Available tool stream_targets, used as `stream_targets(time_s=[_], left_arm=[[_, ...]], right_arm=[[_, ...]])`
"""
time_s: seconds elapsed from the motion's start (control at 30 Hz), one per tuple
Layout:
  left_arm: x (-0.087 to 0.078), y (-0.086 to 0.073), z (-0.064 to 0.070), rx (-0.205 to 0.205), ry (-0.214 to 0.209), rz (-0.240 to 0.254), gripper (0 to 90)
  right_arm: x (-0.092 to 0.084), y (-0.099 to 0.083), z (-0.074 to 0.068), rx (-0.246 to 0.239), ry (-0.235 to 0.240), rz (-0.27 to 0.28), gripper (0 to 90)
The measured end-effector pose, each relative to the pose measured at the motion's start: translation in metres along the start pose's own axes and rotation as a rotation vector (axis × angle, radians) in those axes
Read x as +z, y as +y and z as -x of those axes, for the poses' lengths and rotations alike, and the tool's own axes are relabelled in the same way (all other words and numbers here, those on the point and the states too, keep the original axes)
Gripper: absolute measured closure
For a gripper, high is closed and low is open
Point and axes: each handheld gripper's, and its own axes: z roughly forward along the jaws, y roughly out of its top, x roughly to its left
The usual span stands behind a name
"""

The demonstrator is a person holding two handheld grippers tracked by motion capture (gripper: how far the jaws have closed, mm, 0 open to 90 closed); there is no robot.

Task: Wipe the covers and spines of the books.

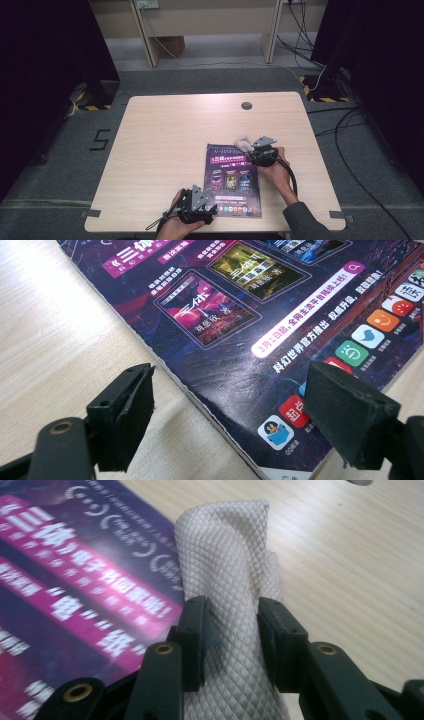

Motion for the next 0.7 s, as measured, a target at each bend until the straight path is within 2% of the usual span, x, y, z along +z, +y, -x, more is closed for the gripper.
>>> stream_targets(time_s=[0.1, 0.17, 0.23, 0.27, 0.37, 0.57, 0.7], left_arm=[[0.0, 0.0, 0.0, 0.005, 0.001, 0.0, 19.6], [0.0, 0.0, 0.0, 0.005, 0.0, -0.001, 19.6], [0.0, 0.0, 0.0, 0.005, 0.002, 0.001, 19.7], [-0.001, 0.0, 0.001, 0.009, 0.006, 0.0, 19.8], [-0.001, 0.0, 0.001, 0.01, 0.005, 0.0, 19.8], [0.0, 0.0, 0.001, 0.012, 0.003, 0.001, 20.0], [0.0, 0.0, 0.001, 0.022, 0.004, 0.001, 20.2]], right_arm=[[0.003, 0.0, 0.005, 0.025, -0.022, 0.004, 65.3], [0.003, -0.001, 0.005, 0.04, -0.02, 0.008, 66.0], [0.002, -0.001, 0.003, 0.026, -0.011, 0.003, 66.9], [0.002, -0.001, 0.001, 0.035, -0.009, -0.002, 66.9], [0.001, -0.001, -0.003, 0.006, -0.003, -0.009, 66.8], [-0.005, -0.002, -0.008, -0.001, 0.086, -0.013, 65.0], [-0.007, 0.0, -0.005, 0.052, 0.112, -0.005, 56.7]])
